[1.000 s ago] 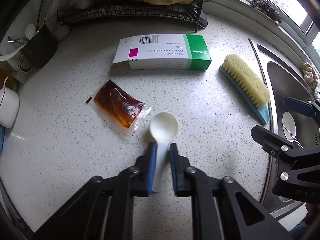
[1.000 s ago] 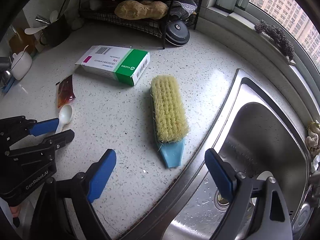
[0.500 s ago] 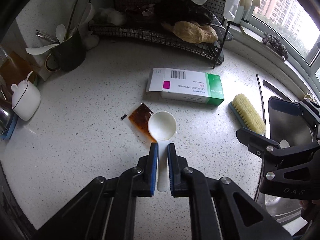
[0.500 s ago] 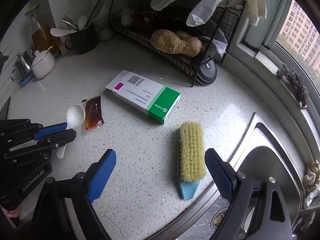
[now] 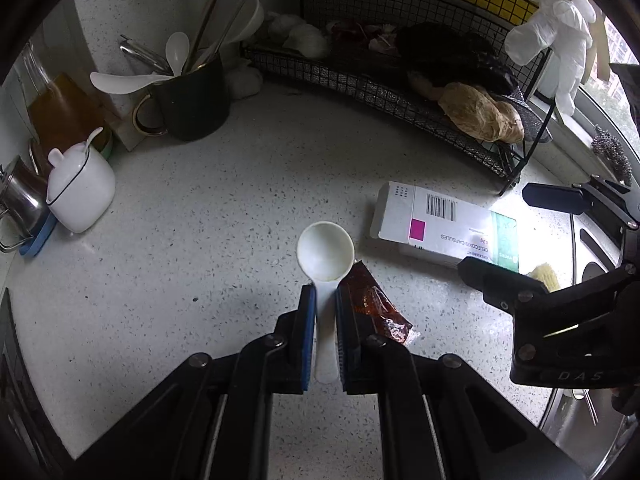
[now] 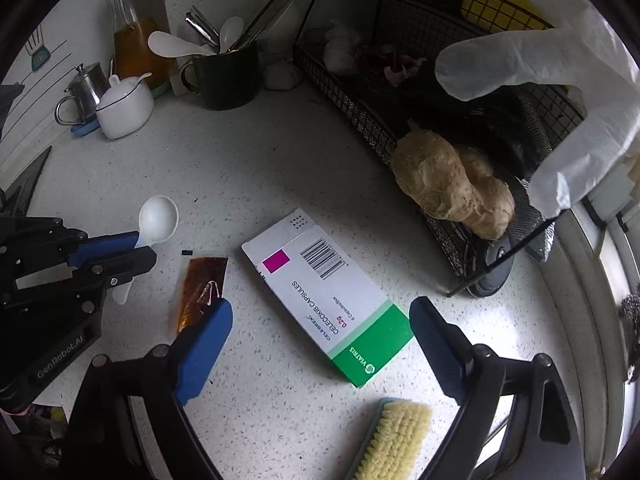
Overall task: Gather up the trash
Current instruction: 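Grasp the white-and-green Celecoxib box with the right gripper while the left holds the spoon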
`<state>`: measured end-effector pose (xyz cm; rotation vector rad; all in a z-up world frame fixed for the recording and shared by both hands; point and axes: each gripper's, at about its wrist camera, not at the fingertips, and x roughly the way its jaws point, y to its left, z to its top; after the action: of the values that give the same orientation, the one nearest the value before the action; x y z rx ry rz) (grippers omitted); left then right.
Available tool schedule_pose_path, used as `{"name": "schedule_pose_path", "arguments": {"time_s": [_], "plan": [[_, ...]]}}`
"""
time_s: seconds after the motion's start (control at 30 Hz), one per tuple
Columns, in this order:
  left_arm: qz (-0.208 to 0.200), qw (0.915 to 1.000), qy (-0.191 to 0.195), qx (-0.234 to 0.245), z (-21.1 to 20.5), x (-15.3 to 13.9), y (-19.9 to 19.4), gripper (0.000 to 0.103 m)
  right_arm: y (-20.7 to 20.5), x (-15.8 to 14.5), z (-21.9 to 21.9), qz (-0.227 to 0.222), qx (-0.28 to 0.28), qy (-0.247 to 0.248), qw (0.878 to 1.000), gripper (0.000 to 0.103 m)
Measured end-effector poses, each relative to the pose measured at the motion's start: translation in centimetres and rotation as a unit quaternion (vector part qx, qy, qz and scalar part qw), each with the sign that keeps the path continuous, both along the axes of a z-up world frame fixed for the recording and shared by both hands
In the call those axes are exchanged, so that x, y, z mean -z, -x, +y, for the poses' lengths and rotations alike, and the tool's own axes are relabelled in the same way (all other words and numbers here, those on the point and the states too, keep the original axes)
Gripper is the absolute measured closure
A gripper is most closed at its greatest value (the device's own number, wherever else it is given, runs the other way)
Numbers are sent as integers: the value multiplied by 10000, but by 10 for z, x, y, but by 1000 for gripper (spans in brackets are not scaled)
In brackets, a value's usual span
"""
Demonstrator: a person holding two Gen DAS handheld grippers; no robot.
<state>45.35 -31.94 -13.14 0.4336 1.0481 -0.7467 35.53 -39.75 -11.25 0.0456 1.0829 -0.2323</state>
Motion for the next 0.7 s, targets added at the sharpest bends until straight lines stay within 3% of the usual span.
{"name": "schedule_pose_path", "arguments": {"time_s": [0.47,0.53,0.7], "plan": [[194,9993,-265,-149,-17,34,-8,94,-36,50,-13,601,-989,-419,9924,15],[233,9992,-272,-173,-14,33,-9,94,-38,53,-11,672,-1049,-538,9908,35],[245,9993,-212,-193,-1,28,-5,94,-31,49,3,626,-967,-638,9913,39]]}}
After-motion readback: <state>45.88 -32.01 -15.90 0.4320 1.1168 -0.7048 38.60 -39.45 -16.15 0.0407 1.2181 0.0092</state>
